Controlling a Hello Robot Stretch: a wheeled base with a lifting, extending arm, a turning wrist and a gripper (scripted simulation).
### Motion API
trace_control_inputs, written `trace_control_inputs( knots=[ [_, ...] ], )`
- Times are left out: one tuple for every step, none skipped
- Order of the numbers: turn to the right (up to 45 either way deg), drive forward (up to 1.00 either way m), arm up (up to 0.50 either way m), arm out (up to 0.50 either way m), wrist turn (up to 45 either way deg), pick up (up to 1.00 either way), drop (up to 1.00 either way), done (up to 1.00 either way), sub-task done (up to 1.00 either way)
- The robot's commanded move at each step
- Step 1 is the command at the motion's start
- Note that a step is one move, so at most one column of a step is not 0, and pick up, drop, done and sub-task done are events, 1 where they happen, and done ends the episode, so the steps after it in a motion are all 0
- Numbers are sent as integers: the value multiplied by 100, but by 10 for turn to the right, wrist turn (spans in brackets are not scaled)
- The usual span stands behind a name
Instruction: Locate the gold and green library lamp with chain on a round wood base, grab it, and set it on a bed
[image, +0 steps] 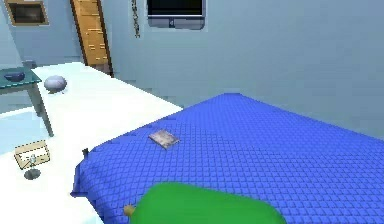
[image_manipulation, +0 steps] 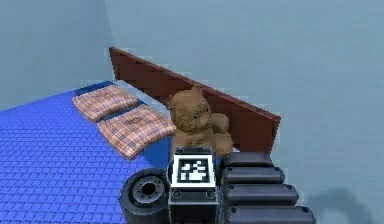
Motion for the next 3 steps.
trace_control_inputs(
  knots=[
    [-30,0,0,0,0,0,0,0,0],
    [450,0,0,0,0,0,0,0,0],
    [360,0,0,0,0,0,0,0,0]
  ],
)
